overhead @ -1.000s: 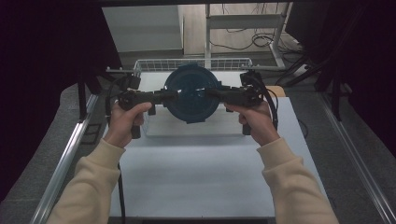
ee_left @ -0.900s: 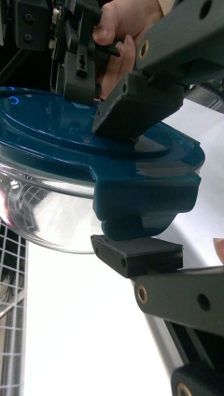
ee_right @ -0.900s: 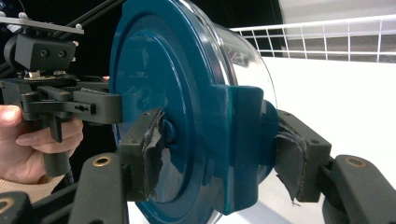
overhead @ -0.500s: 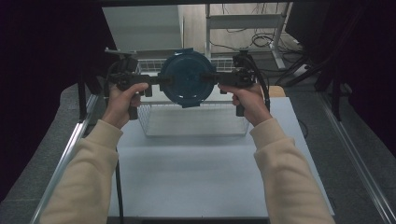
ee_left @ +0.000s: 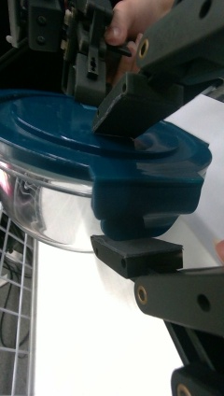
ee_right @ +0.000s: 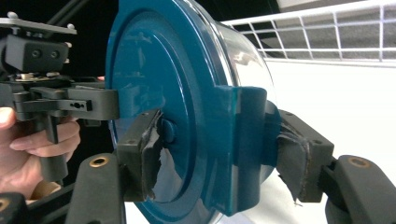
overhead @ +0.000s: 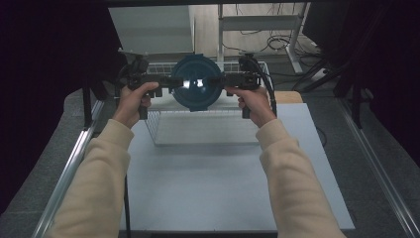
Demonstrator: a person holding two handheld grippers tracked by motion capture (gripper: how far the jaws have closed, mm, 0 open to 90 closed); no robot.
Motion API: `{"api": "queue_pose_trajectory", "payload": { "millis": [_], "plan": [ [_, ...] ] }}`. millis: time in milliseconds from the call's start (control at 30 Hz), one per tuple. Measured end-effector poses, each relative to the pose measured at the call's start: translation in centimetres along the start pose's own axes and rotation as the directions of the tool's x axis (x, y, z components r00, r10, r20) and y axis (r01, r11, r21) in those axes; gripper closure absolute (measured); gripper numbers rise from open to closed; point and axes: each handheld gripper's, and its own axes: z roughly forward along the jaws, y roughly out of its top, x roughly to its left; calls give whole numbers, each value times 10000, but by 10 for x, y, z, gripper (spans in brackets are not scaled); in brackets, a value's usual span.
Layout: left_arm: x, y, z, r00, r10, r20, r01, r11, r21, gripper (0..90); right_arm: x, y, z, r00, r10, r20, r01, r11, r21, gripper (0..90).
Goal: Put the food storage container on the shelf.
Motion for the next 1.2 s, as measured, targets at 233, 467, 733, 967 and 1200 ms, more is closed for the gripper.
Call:
{"api": "queue_pose_trajectory", "payload": {
  "millis": [233, 467, 733, 967, 1200],
  "plan": [
    [14, 9, 12, 9973, -658, 340, 664, 9977, -154, 397, -10, 3, 3, 9972, 753, -3, -753, 9971, -136, 364],
    [28, 15, 30, 9862, -1545, 595, 1547, 9880, 12, 358, -25, 5, 8, 9793, 2023, 112, -2019, 9791, -243, 331],
    [35, 14, 39, 9791, -1918, 683, 1935, 9809, -194, 344, -38, 4, 14, 9575, 2886, -23, -2886, 9572, -207, 301],
    [26, 12, 38, 9902, -1391, 147, 1396, 9891, -469, 275, -31, -1, 14, 9691, 2449, 289, -2435, 9689, -451, 225],
    [13, 8, 22, 9964, -734, -430, 682, 9914, -1120, 212, -14, -9, 7, 9804, 1500, 1275, -1441, 9881, -545, 108]
  ]
}}
